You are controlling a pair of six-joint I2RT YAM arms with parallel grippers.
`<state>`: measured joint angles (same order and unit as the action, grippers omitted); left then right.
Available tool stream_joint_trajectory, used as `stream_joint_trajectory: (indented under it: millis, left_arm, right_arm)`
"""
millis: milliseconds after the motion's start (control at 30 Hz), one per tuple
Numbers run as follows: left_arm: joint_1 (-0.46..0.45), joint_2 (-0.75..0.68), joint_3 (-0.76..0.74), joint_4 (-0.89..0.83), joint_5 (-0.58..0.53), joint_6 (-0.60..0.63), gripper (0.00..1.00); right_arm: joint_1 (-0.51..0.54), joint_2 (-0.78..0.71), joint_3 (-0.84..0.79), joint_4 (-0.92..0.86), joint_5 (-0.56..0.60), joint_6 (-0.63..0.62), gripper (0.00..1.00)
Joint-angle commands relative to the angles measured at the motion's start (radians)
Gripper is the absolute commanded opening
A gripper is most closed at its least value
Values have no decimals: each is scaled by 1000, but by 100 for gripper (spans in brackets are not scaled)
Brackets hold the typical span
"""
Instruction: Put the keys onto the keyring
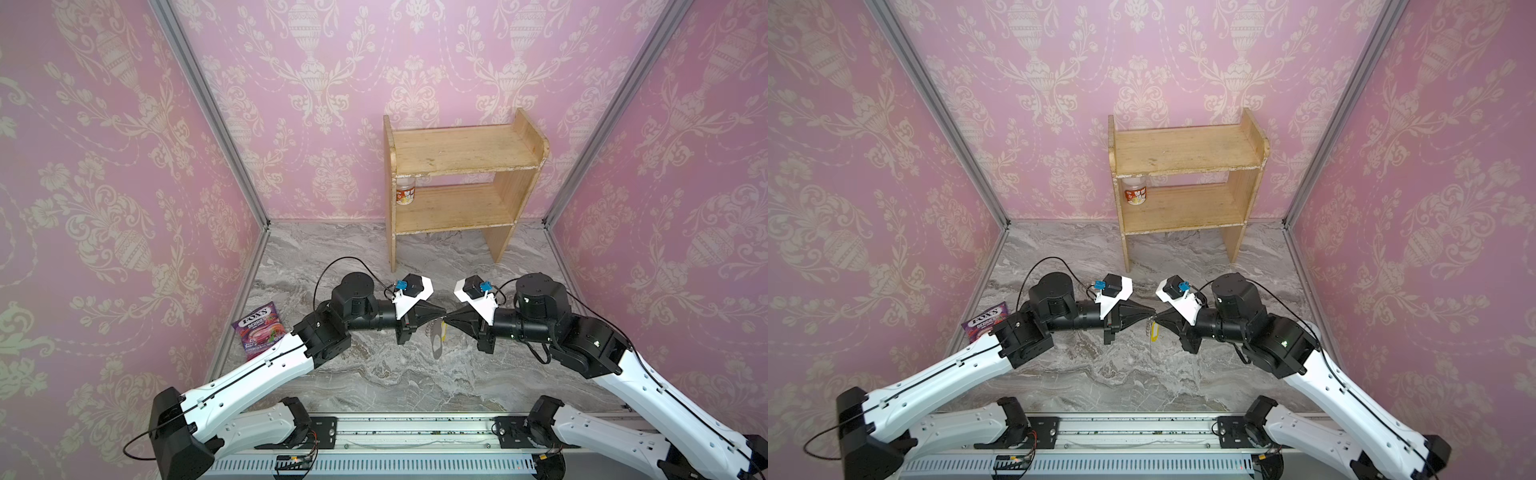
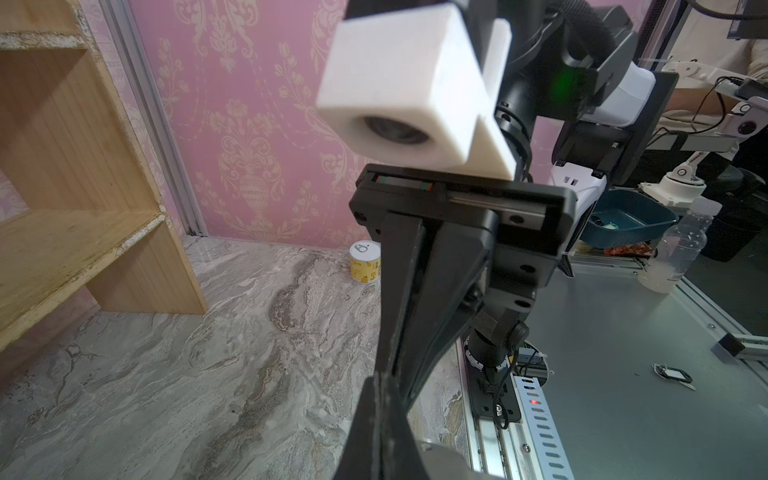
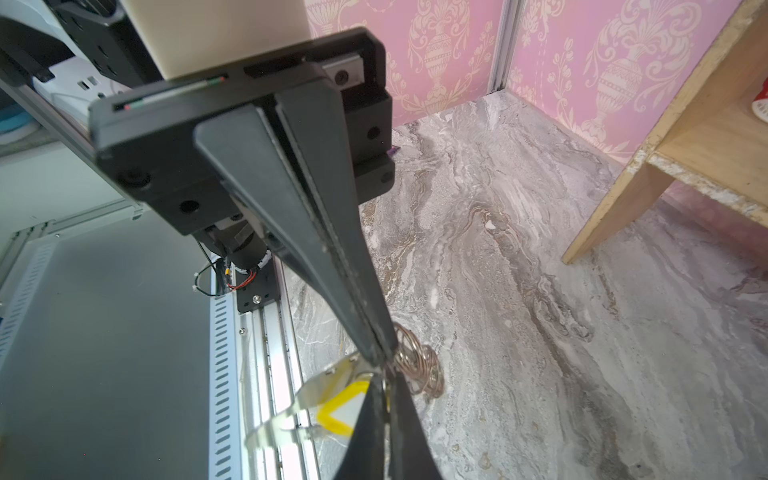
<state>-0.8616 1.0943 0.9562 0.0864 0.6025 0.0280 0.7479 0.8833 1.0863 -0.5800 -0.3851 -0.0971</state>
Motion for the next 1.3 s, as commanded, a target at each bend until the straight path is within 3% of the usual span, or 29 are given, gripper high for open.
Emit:
stream_joint_trajectory:
  millis: [0,167,400,833,1267]
  left_arm:
    - [-7,-21,-19,70,-33,-28,0]
    - [-7,-29,-68,185,-96,-66,0]
    - [-7,-20,-183,494,-207,-161,0]
    - [-10,81,-217,763,-182,-268,0]
    - [-11,135,-259,880,-161,-323,0]
  right_arm:
    - [-2,-18,-16,25,-20,10,0]
    - [1,-38,-37,63,-38,30,0]
    - [20,-67,-111,179,-28,96,0]
    - [89,-8,-192,417,-74,187,0]
    - [129,15,-216,563,-64,245,0]
